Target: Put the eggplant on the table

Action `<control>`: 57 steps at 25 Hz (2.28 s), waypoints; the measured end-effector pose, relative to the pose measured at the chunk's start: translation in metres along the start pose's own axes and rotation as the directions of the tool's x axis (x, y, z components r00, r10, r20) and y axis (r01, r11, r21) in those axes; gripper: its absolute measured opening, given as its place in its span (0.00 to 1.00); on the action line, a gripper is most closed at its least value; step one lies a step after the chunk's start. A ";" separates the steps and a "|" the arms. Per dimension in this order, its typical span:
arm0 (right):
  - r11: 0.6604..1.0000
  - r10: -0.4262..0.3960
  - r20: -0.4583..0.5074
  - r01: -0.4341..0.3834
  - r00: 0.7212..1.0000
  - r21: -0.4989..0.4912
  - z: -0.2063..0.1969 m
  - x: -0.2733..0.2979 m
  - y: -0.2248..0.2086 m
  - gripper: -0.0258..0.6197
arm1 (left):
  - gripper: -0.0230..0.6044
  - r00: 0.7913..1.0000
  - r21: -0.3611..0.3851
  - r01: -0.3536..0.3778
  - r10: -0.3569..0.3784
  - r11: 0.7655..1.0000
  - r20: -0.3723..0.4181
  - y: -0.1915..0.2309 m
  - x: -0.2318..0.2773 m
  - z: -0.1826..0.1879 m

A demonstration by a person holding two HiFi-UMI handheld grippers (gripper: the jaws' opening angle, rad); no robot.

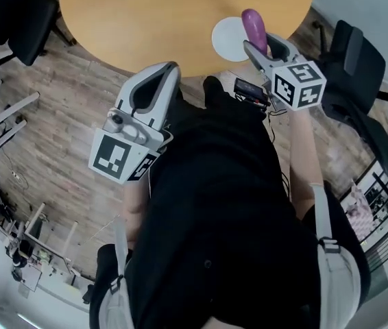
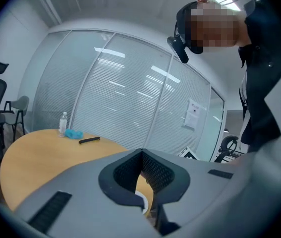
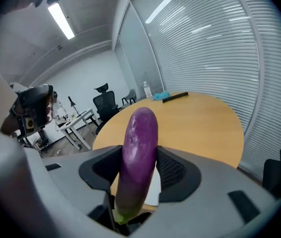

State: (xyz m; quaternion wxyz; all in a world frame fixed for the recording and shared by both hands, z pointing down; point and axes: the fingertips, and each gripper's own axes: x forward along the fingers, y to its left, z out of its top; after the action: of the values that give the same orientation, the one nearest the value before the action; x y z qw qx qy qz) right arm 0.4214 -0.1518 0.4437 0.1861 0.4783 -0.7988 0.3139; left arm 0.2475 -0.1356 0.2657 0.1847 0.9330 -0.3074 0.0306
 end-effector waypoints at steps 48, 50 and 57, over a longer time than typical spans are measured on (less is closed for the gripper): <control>0.998 -0.059 -0.443 0.045 0.895 -0.043 -0.106 0.110 -0.041 0.38 | 0.06 0.984 0.013 -0.169 0.169 0.986 -0.053 -0.009 -0.014 -0.021; 0.998 -0.060 -0.446 0.045 0.893 -0.042 -0.107 0.109 -0.041 0.38 | 0.06 0.983 0.006 -0.175 0.175 0.985 -0.055 -0.008 -0.017 -0.022; 0.998 -0.069 -0.439 0.060 0.896 -0.036 -0.109 0.108 -0.045 0.38 | 0.06 0.981 0.021 -0.185 0.185 0.983 -0.049 -0.007 -0.018 -0.021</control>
State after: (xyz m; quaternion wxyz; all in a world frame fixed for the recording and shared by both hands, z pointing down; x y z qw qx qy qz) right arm 0.4101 -0.1632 0.6023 0.3772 0.4191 -0.7231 0.3989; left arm 0.2381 -0.1123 0.2800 0.1812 0.9007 -0.3878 0.0737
